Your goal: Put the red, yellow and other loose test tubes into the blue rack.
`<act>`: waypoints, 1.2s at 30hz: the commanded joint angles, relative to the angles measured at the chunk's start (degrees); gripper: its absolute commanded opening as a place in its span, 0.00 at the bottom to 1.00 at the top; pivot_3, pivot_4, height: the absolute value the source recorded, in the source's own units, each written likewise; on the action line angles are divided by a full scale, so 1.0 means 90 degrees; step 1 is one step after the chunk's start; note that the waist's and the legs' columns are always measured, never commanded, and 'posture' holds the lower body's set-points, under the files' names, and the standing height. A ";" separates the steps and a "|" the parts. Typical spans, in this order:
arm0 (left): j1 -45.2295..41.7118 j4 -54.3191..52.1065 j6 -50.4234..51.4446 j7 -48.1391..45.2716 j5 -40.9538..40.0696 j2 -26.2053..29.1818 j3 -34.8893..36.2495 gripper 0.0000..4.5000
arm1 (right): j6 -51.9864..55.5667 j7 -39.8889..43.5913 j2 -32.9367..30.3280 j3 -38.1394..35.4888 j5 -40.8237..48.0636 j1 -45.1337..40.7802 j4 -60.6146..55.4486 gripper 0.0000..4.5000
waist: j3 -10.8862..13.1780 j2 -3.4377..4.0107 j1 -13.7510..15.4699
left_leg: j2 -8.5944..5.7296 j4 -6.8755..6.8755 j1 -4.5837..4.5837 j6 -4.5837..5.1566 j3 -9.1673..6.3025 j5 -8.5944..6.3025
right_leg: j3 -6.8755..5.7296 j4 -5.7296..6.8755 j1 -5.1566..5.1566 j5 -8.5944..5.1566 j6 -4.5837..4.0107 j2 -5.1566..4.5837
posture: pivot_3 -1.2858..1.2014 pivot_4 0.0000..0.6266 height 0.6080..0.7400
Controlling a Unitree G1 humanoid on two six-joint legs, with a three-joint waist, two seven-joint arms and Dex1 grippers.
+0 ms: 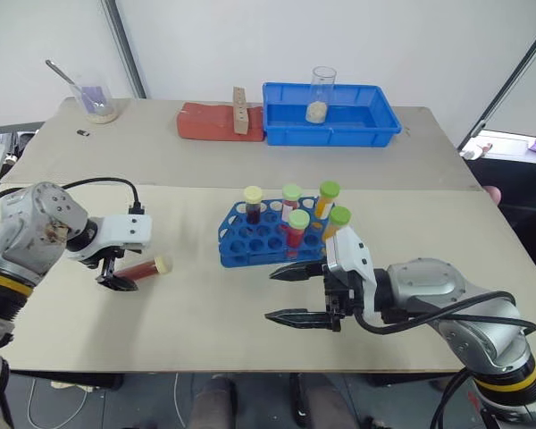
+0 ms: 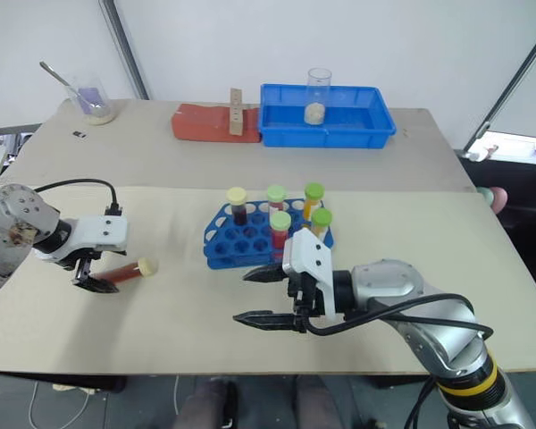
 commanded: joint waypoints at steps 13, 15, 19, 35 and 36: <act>-0.0211 0.0774 -0.0832 0.0066 0.0706 -0.0499 -0.0028 0.20 | 0.0119 -0.0111 -0.0063 -0.0361 0.0425 -0.0152 -0.0146 0.76 | -0.0001 0.0001 0.0015 | 0.0000 0.0001 0.0007 0.0001 -0.0003 0.0000 | 0.0001 0.0002 0.0007 0.0023 0.0025 0.0000 | 0.52 0.24 1.00; -0.0235 0.0768 -0.0852 -0.0003 0.0538 -0.0456 0.0147 0.20 | 0.0169 -0.0132 -0.0116 -0.0439 0.0480 -0.0175 -0.0147 0.76 | -0.0001 0.0001 0.0015 | 0.0000 0.0003 0.0009 0.0001 -0.0003 0.0001 | 0.0001 0.0003 0.0008 0.0024 0.0022 0.0000 | 0.52 0.24 1.00; -0.0451 0.0706 -0.0400 -0.0326 -0.0556 -0.0434 0.1069 0.20 | 0.0230 -0.0173 -0.0361 -0.0720 0.0592 -0.0056 -0.0260 0.76 | 0.0001 -0.0003 0.0010 | 0.0002 0.0006 -0.0004 0.0001 -0.0005 0.0001 | -0.0001 -0.0001 0.0002 0.0028 0.0025 0.0000 | 0.52 0.24 1.00; 0.0867 -0.2642 0.1830 0.3051 -0.3633 -0.4041 0.3038 0.20 | -0.0372 -0.0349 -0.1237 -0.1931 0.0061 0.1308 -0.0443 0.76 | 0.0000 -0.0007 -0.0044 | -0.0012 0.0030 -0.0010 0.0001 -0.0020 0.0001 | 0.0007 -0.0011 0.0015 0.0060 0.0071 -0.0004 | 0.52 0.24 1.00; 0.0955 -0.2571 0.1516 0.3147 -0.3479 -0.4170 0.2889 0.20 | -0.0295 -0.0451 -0.1258 -0.1903 0.0024 0.1300 -0.0453 0.76 | -0.0001 -0.0007 -0.0035 | -0.0011 0.0029 -0.0007 0.0002 -0.0025 0.0001 | 0.0007 -0.0007 0.0016 0.0060 0.0068 0.0002 | 0.52 0.24 1.00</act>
